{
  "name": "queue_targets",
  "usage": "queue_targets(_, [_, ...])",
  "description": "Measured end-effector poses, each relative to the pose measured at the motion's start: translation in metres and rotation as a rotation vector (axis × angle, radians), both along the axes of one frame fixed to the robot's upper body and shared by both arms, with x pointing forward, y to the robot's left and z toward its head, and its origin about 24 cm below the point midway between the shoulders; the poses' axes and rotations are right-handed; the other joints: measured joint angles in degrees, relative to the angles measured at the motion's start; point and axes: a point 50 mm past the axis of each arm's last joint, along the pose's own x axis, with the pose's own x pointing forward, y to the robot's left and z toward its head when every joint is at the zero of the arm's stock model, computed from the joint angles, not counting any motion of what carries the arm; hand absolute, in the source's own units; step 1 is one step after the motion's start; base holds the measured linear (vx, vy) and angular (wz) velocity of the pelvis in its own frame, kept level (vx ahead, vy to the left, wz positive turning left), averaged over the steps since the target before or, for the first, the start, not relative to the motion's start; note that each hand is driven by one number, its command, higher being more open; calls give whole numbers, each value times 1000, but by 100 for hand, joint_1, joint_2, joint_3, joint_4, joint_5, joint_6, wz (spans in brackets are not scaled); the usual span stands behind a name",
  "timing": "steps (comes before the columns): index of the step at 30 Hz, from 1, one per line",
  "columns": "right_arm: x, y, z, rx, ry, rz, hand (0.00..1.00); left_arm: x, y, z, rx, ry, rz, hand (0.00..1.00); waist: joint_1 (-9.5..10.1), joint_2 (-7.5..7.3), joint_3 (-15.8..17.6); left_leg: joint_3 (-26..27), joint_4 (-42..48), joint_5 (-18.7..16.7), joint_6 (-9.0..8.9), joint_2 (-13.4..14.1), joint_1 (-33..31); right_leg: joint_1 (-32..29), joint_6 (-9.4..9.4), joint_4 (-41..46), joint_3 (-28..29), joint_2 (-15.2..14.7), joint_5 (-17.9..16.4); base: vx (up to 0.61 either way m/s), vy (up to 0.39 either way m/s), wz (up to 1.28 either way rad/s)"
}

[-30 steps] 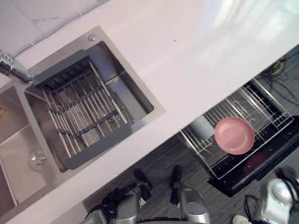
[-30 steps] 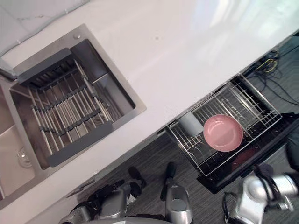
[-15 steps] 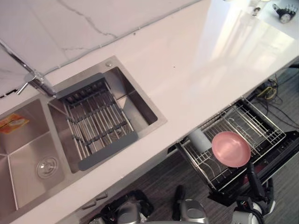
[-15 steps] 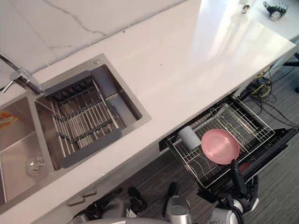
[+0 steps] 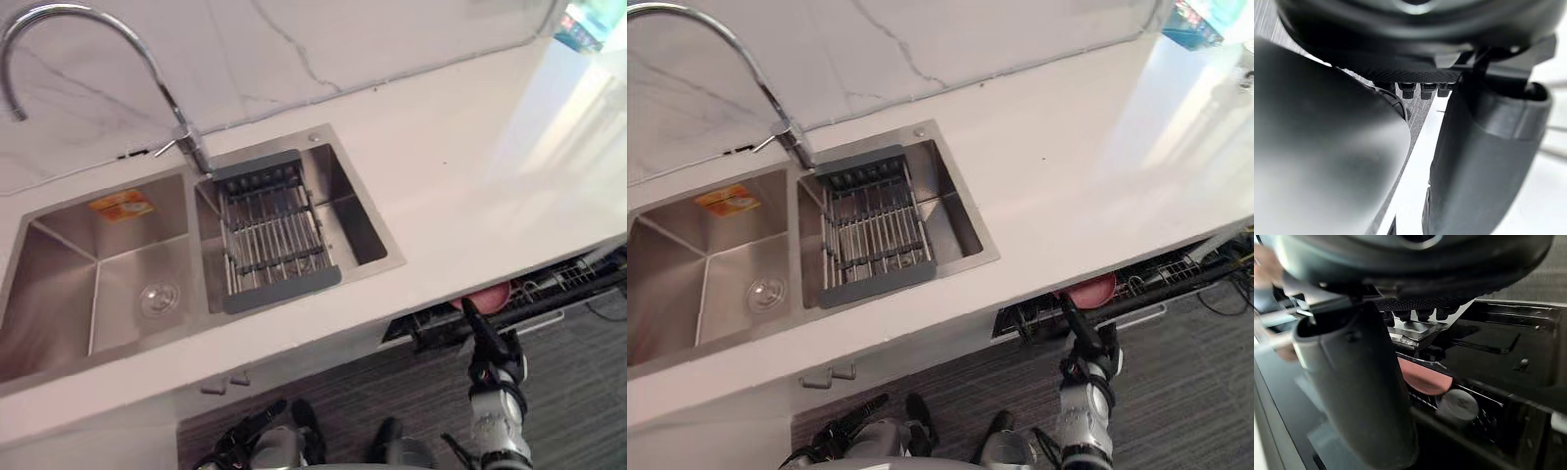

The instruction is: Walk over to the sink, pick up the cup, carry it to the dishwasher, place the cup inside the dishwasher, then close the dishwasher door

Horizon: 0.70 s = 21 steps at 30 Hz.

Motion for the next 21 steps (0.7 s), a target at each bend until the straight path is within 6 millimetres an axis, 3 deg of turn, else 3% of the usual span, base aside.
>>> queue_targets(5, [10,28,0,113,-153,157,100,-21,-1,-5,-37,33,63,100,21,105,-30,-318,29,147,-8,103,-200,-157,-31,17,-35,121,-19,-62,-24,8])
queue_targets(7, [10,30,0,123,-157,183,100,-21,-4,-5,-57,22,77,100,79,150,-50,-467,26,143,-9,143,-287,-267,-31,18,-10,171,-19,-58,19,-3])
queue_targets(9, [-2,38,-11,78,-80,383,100,-21,-5,-4,-69,-3,72,100,127,183,-66,-645,26,-115,-14,217,-292,-302,-29,-10,57,290,-17,-29,45,-10])
queue_targets(10, [-7,44,-15,69,-49,444,100,-20,-4,-4,-68,-9,71,100,135,177,-67,-650,43,-174,95,236,-298,-279,-24,-48,86,334,-15,-20,40,-3])
queue_targets(12, [-28,59,-35,50,68,594,100,-22,-10,-5,-70,-15,68,100,203,234,-166,-667,35,-251,113,351,-393,-261,-74,37,207,480,8,9,7,12])
queue_targets(13, [-46,74,-52,46,169,676,100,-24,-3,-4,-49,-20,56,100,192,24,-252,-673,46,-259,112,148,-405,-270,-51,491,487,236,-420,61,-9,45])
queue_targets(15, [-71,81,-76,27,347,753,100,-23,-6,-4,-63,-26,29,100,194,39,-303,-681,32,-297,151,76,-444,-264,-3,402,272,191,-539,100,20,52])
queue_targets(16, [-77,82,-82,-7,417,785,100,-20,-6,-3,-70,-38,32,100,225,7,-305,-641,93,-340,280,11,-534,-393,20,594,184,48,-575,119,57,49])
queue_targets(17, [-80,78,-84,-45,459,774,100,-17,-3,-2,-81,-34,28,100,230,-55,-284,-561,347,-433,392,-94,-632,-527,111,929,99,-155,-757,214,105,51])
queue_targets(19, [-85,70,-87,-68,502,721,100,-16,-2,-2,-91,-28,-1,100,185,-195,-296,-561,411,-740,439,-304,-541,-571,336,1449,-53,-474,-999,245,98,60])
queue_targets(20, [-92,59,-89,-79,544,651,100,-17,4,-1,-100,-33,2,100,162,-377,-227,-669,300,-869,559,-522,-351,-837,352,2582,321,-905,-1082,225,71,53])
queue_targets(21, [-91,54,-88,-93,548,627,100,-17,4,-1,-103,-31,2,100,140,-387,-221,-720,237,-881,575,-551,-257,-1031,395,3096,597,-1017,-998,243,79,47])
